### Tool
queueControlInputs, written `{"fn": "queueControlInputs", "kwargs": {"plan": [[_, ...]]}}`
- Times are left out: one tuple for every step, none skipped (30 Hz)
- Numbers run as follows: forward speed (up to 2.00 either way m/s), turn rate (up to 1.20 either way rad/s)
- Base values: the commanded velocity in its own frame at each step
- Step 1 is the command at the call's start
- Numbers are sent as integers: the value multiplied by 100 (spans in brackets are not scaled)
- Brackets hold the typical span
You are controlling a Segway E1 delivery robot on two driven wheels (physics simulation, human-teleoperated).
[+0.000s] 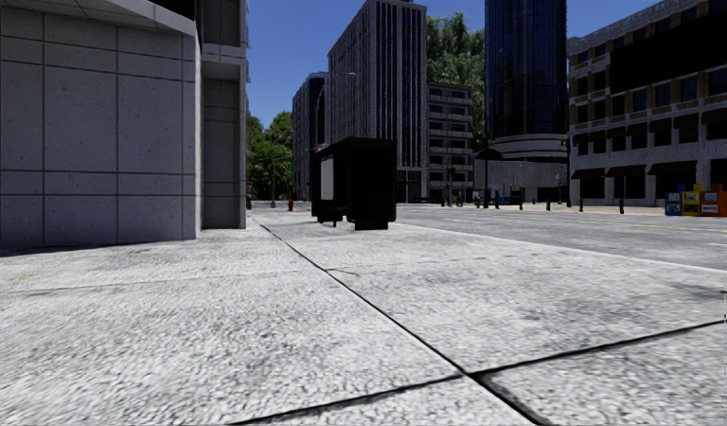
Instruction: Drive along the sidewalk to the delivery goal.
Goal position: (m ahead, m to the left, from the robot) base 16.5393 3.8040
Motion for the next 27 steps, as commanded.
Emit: {"fn": "queueControlInputs", "kwargs": {"plan": [[200, 0], [200, 0], [200, 0], [200, 0], [200, 0], [200, 0], [200, 0], [200, 0], [200, 0], [200, 0], [200, 0], [200, 0], [200, 0], [200, 0], [200, 0], [200, 0], [200, 0], [200, 0], [200, 0], [200, 0], [200, 0], [200, 0], [200, 0], [200, 0], [200, 0], [200, 0], [200, 0]]}}
